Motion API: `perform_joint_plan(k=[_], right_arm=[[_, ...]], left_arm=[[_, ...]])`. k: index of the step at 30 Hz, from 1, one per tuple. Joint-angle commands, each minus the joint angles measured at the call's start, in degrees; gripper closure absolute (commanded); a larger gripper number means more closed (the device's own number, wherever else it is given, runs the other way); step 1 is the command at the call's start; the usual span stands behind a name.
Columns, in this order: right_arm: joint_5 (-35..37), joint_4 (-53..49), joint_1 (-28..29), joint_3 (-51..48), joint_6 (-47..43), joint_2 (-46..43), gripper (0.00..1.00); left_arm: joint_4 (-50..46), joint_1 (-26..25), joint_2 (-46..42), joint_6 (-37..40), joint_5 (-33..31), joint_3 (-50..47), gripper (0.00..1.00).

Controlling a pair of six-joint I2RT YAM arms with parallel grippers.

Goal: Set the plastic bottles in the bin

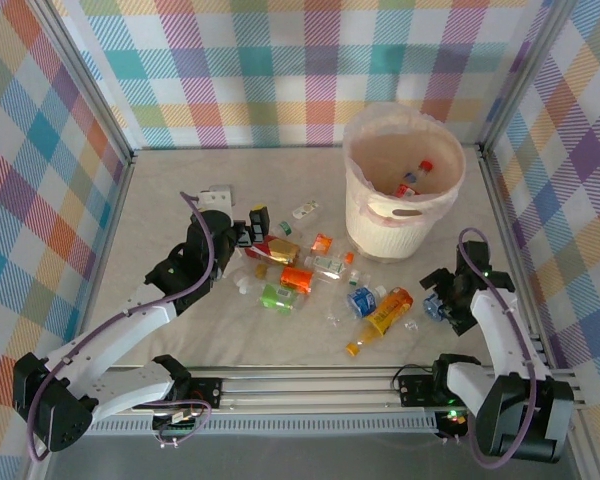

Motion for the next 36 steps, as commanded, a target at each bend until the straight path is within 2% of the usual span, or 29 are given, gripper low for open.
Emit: perform_joint_plan(k=[1, 8, 20, 27, 36], right_arm=[[-2.0, 3.6, -0.9, -0.7, -1.2, 2.0, 0.00], [-2.3, 6.9, -1.5, -3.0, -0.6, 3.9, 0.00], [-3.8, 13.1, -1.9, -6.8, 1.1, 6.5, 0.07], [-4.8, 16.3, -1.9, -6.8, 1.8, 9.6, 0.18], [-0.4, 14.4, -1.9, -5.2, 1.2, 7.0, 0.30]], left_arm=[[0.6, 0.6, 0.2, -0.2, 0.5, 0.3, 0.00], [0.0, 0.7, 0.2, -0.4, 0.6, 0.4, 0.00], [-0.4, 0.7, 0.4, -0.6, 0.5, 0.5, 0.00], [-0.7, 0.7, 0.4, -0.6, 0.1, 0.5, 0.00], [-0.8, 0.9, 0.7, -0.6, -0.1, 0.4, 0.00]])
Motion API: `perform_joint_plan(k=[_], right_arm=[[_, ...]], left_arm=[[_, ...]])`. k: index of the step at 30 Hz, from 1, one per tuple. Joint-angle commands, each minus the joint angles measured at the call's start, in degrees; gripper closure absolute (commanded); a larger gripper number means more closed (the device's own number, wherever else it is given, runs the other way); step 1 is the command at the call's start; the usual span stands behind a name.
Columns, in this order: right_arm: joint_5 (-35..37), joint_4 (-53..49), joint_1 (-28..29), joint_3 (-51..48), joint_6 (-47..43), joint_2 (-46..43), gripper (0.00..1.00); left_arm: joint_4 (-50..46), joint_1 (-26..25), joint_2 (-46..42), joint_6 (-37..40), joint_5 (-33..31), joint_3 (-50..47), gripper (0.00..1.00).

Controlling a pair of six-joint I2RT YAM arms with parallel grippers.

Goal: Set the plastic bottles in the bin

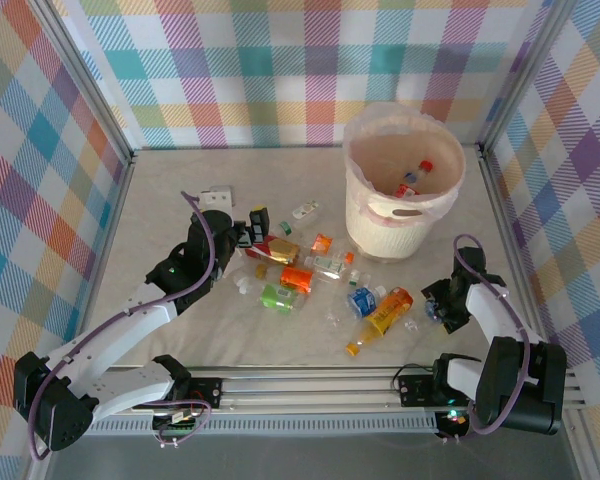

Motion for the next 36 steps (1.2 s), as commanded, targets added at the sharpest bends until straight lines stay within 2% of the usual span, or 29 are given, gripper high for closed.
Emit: perform_joint_plan(k=[1, 6, 12, 17, 23, 32, 36], right_arm=[[1.6, 2.9, 0.0, 1.1, -0.4, -1.5, 0.32], [4.4, 0.8, -0.2, 2.5, -1.5, -4.8, 0.37], [8.6, -4.4, -0.1, 6.8, -4.5, -10.1, 0.38], [12.3, -9.4, -0.1, 12.8, -8.3, -15.6, 0.41], [12.9, -10.6, -0.1, 21.6, -13.3, -20.7, 0.42], [7.8, -7.7, 0.3, 36.4, -18.2, -17.2, 0.42], [6.8, -4.4, 2.5, 42.7, -20.2, -13.6, 0.41]], left_arm=[[-0.1, 0.7, 0.3, -0.4, -0.2, 0.4, 0.00], [0.0, 0.7, 0.7, -0.4, -0.1, 0.5, 0.00], [0.0, 0.8, 0.8, -0.4, -0.3, 0.5, 0.00], [0.2, 0.9, 1.2, -0.6, -0.1, 0.6, 0.00], [0.5, 0.9, 1.7, -0.9, 0.2, 0.5, 0.00], [0.8, 1.0, 1.6, -1.5, 0.4, 0.2, 0.00], [0.8, 1.0, 1.3, -1.8, 0.4, 0.2, 0.00]])
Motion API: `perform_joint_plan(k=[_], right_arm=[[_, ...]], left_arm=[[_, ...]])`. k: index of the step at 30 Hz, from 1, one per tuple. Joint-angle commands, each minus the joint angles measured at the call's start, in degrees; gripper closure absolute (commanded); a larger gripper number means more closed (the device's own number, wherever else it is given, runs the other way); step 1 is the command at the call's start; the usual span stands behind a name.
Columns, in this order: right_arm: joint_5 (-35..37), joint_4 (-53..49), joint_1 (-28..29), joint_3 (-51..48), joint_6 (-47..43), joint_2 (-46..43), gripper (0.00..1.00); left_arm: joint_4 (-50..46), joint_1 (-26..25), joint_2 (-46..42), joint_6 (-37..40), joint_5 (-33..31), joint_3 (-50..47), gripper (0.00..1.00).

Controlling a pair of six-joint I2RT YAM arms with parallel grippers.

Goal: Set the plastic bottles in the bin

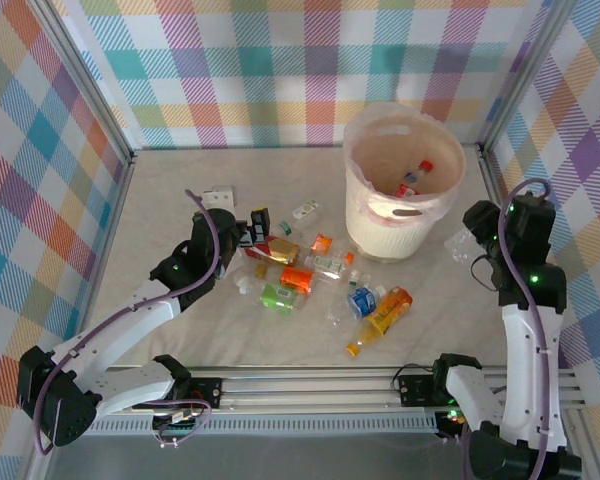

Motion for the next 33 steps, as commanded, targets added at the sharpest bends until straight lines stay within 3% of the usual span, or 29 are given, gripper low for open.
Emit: perform_joint_plan(k=[1, 10, 18, 26, 33], right_arm=[[-1.8, 4.7, 2.5, 5.7, -3.7, 2.8, 0.41], [-0.3, 10.2, 12.1, 20.6, -10.5, 14.6, 0.40], [9.3, 15.1, 22.6, 31.6, -22.5, 27.6, 0.40], [9.1, 20.0, 24.4, 38.9, -28.6, 39.6, 0.38], [9.1, 18.6, 24.7, 41.2, -27.9, 46.0, 0.38]], left_arm=[[0.7, 0.5, -0.5, -1.4, 0.5, 0.1, 0.00], [0.5, 0.5, -1.7, -1.6, 0.1, -0.3, 0.00], [0.0, 0.6, -2.9, -1.9, -0.2, -1.0, 0.00], [-0.5, 0.7, -4.6, -2.2, -0.7, -1.4, 0.00], [-1.1, 0.7, -4.8, -2.7, -0.8, -1.4, 0.00]])
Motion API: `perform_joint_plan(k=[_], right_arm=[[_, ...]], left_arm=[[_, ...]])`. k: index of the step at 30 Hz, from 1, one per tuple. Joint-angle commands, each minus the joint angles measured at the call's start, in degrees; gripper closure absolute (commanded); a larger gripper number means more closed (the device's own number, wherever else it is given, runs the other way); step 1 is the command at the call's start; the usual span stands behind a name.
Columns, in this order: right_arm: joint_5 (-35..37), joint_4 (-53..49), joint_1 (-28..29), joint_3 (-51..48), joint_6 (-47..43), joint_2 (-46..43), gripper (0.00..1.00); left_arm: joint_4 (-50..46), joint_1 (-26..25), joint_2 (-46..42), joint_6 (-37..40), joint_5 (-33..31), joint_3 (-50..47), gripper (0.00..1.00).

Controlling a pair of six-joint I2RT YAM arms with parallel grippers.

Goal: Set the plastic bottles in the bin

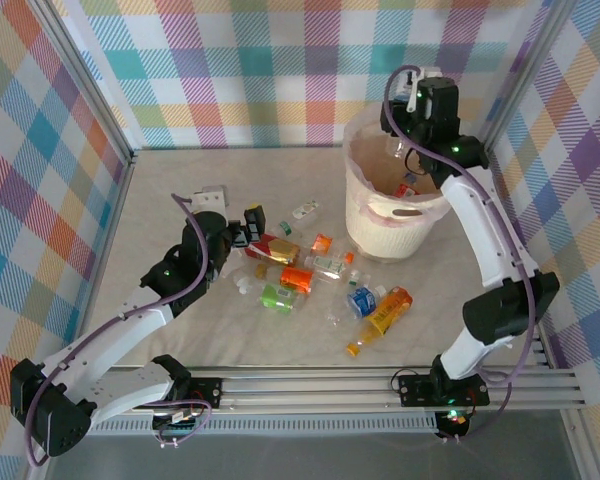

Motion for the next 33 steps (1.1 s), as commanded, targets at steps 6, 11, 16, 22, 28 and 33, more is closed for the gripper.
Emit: perform_joint_plan(k=[6, 11, 16, 22, 28, 33], right_arm=[[0.4, 2.2, 0.5, -4.6, 2.3, -0.2, 0.36], [-0.9, 2.1, 0.5, -9.8, 4.4, -1.5, 0.34], [-1.5, 1.9, 0.5, -13.3, 5.9, -1.5, 0.33], [-2.4, 0.4, 0.5, -14.4, 7.1, -0.3, 0.29], [-2.8, -0.8, 0.4, -14.1, 8.2, 1.1, 0.21], [-2.5, -1.7, 0.4, -13.5, 8.7, 1.9, 0.18]], left_arm=[[-1.1, 0.5, -0.8, -1.0, -0.9, -0.7, 0.00], [-1.1, 0.5, -0.4, -1.5, -0.4, -0.6, 0.00], [-1.7, 0.5, -0.3, -2.3, -0.2, -0.5, 0.00], [-2.6, 0.6, -0.6, -3.4, 0.0, -0.8, 0.00], [-3.2, 0.5, -0.5, -4.4, -0.1, -1.0, 0.00], [-3.7, 0.5, -0.6, -4.4, -0.7, -1.1, 0.00]])
